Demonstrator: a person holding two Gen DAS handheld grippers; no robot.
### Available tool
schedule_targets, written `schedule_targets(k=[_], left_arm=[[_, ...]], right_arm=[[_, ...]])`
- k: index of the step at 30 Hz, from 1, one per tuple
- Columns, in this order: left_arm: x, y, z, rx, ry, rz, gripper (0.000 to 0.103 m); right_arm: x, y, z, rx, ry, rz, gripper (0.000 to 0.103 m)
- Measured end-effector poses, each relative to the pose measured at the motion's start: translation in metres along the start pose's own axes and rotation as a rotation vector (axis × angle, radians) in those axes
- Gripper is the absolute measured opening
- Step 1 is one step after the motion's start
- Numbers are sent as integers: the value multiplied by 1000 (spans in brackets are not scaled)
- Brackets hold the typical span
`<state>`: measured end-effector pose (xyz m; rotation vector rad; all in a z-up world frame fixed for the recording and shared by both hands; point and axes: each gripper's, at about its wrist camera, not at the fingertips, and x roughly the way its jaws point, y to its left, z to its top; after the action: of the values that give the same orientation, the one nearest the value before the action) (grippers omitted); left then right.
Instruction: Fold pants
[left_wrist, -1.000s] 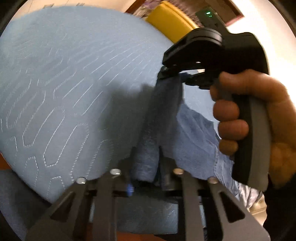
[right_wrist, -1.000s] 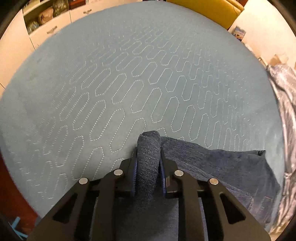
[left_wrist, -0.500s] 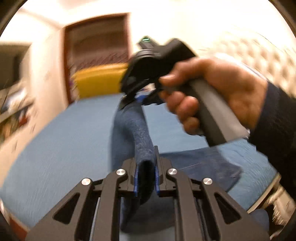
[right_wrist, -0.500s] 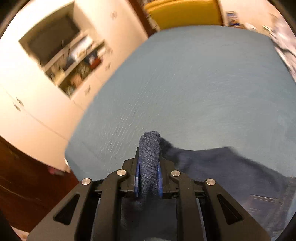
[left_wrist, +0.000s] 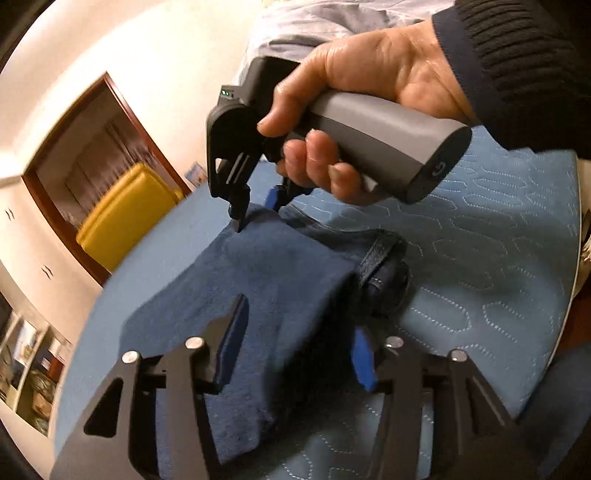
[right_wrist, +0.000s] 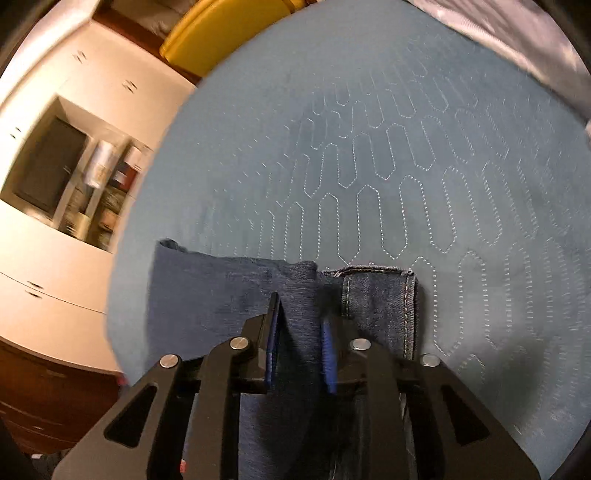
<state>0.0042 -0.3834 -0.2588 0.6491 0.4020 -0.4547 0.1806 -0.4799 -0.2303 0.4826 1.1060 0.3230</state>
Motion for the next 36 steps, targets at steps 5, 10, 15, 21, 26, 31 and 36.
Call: schedule_targets(k=[5, 10, 15, 21, 26, 31, 36], left_arm=[[5, -14, 3, 94, -51, 51, 48], [2, -25, 5, 140, -63, 33, 11], [1, -24, 23, 138, -79, 46, 11], [10, -41, 25, 189, -68, 26, 11], [23, -42, 17, 176, -32, -72, 19], [-7, 2, 16, 39, -83, -245, 64], [-24, 107, 4, -225, -48, -406, 56]], right_arm=[[-10, 0, 4, -68, 13, -37, 38], [-8, -3, 12, -94, 9, -79, 19], [-19, 17, 24, -183, -17, -112, 12], [-30, 4, 30, -185, -47, -105, 12], [-26, -19, 19, -170, -57, -113, 12], [-34, -26, 9, -134, -123, -141, 21], [-96, -21, -11, -96, -258, -240, 22]])
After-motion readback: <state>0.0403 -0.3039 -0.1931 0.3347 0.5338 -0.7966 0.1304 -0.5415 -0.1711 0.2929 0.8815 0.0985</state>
